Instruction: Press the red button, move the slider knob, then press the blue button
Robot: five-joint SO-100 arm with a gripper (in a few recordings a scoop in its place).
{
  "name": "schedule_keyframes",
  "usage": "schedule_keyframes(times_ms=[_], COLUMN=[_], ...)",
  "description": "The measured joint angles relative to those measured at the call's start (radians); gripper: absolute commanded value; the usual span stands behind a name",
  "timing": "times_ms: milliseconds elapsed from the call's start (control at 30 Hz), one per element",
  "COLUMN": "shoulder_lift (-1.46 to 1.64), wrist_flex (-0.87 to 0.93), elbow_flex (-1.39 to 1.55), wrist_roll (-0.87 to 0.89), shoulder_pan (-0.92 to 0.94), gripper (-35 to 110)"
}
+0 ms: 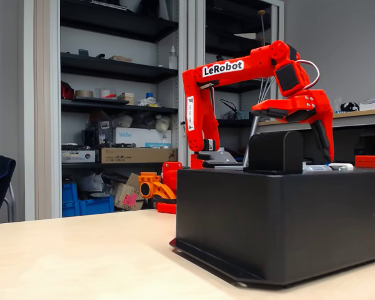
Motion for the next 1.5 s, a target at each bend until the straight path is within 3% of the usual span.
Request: schedule_keyframes(times_ms=[567, 900, 1100, 1233, 1500], shoulder_lift=[0.026, 0.026, 0.04, 0.089, 0.232], wrist_flex=[-0.057, 0.086, 0.155, 0.193, 0.181], elbow_flex=[0.044, -0.115, -0.17, -0.179, -0.112], wrist_roll=[-0.032, -0.075, -0.094, -0.121, -0.189], shoulder_pan=[0.008, 0.052, 0.071, 0.063, 0.091], gripper=[102, 71, 22, 2, 0])
